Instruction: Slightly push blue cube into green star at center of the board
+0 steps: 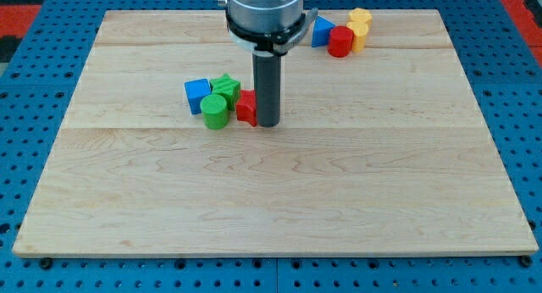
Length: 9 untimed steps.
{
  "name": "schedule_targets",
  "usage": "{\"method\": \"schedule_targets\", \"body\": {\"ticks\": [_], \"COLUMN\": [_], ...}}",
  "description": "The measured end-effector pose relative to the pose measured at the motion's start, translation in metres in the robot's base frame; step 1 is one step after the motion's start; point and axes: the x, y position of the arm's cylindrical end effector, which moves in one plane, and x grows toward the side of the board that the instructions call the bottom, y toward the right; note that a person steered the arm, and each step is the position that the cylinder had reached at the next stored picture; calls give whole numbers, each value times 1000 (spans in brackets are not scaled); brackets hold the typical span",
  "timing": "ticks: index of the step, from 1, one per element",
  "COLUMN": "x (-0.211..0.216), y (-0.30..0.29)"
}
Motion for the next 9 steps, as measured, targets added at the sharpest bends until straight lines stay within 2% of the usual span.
{"method": "schedule_targets", "body": {"ticks": [1,2,3,4,5,6,7,9], "x": [17,53,88,84,49,-6,-7,-35], "y": [11,32,-20,-111,-175,-176,-132,-136]}}
